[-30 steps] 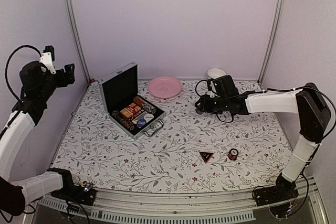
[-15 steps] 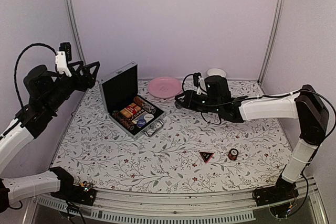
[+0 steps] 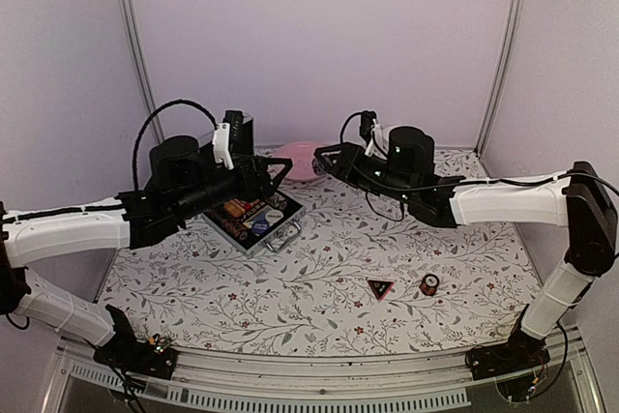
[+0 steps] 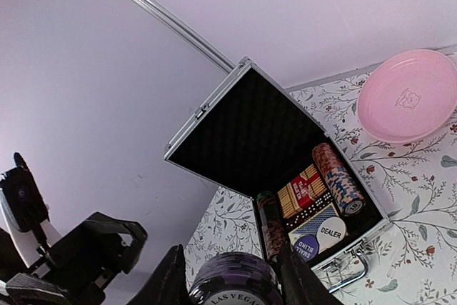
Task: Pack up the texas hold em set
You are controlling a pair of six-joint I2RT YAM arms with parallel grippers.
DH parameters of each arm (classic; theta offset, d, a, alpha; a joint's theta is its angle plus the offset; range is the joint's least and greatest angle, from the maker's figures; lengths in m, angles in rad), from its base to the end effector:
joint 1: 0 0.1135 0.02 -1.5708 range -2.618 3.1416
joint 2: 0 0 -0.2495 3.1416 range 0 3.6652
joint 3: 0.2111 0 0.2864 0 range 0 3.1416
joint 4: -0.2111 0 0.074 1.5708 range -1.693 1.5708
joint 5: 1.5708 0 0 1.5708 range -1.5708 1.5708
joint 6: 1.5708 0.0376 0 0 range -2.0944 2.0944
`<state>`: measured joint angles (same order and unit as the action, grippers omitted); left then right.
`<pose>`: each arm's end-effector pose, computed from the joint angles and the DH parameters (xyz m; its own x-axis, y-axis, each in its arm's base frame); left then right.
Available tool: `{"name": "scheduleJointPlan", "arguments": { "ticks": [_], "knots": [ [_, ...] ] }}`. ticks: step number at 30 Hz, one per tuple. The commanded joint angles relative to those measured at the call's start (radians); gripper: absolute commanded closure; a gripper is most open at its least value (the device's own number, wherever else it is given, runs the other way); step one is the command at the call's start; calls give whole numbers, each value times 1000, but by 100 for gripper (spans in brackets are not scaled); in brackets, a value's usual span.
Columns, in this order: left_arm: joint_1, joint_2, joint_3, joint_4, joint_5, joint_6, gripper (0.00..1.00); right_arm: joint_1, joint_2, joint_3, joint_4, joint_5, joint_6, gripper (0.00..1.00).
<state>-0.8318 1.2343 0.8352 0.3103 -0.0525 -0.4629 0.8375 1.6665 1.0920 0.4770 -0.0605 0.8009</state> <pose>0.2238 -0.2427 0.2856 -0.3673 -0.2589 -0.8933 0.6023 0.6657 -0.4406 0.2811 0.3155 0.2492 -0.6067 0.3972 -0.6885 -0.4975 0.4858 0.7187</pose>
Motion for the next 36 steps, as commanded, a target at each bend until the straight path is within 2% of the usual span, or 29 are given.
{"name": "scheduleJointPlan", "arguments": {
  "ticks": [1, 15, 26, 36],
  "knots": [
    [-22, 92, 46, 87, 94, -97, 17, 20, -42, 11, 66, 17, 12, 84],
    [-21, 260, 161, 85, 199, -32, 14, 46, -84, 0, 57, 35, -3, 85],
    [-22, 298, 166, 44, 239, -26, 25, 47, -119, -10, 51, 30, -17, 85],
    [-24, 321, 177, 99, 236, -21, 23, 51, -117, -10, 50, 25, -9, 85]
  ]
}}
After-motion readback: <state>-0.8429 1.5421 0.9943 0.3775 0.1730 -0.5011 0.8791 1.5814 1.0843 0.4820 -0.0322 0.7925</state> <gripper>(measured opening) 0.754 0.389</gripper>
